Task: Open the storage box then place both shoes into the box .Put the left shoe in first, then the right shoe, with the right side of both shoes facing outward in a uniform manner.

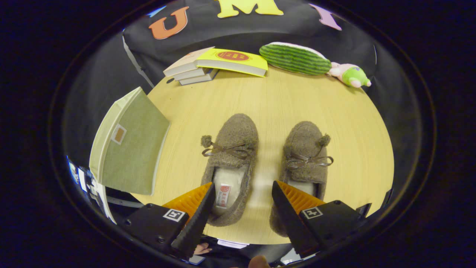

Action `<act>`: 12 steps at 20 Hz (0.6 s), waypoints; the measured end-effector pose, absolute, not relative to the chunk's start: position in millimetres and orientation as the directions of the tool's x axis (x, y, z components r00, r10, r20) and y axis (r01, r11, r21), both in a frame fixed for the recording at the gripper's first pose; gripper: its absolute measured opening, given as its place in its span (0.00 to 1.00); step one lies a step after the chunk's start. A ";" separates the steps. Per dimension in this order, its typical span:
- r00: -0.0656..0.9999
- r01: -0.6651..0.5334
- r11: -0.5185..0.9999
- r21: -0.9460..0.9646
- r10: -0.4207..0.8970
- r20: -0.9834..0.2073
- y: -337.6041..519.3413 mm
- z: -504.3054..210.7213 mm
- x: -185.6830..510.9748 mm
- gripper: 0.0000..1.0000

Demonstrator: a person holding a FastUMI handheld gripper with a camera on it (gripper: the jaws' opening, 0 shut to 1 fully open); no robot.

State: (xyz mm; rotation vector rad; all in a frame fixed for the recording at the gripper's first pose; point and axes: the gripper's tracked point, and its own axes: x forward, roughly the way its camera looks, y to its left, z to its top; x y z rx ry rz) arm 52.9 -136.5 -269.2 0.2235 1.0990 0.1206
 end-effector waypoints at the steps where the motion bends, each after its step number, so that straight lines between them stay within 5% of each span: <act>1: 0.435 0.015 0.965 0.261 0.229 -0.871 -133.4 -274.7 55.1 0.95; 5: 0.372 0.082 0.940 0.331 0.279 -0.885 -124.9 -293.0 61.7 0.70; 6: 0.361 0.111 0.932 0.345 0.286 -0.888 -125.9 -297.5 62.8 0.52; 10: 0.342 0.201 0.892 0.405 0.323 -0.882 -131.6 -303.4 66.3 0.37; 12: 0.343 0.240 0.866 0.439 0.347 -0.873 -134.3 -300.8 66.1 0.17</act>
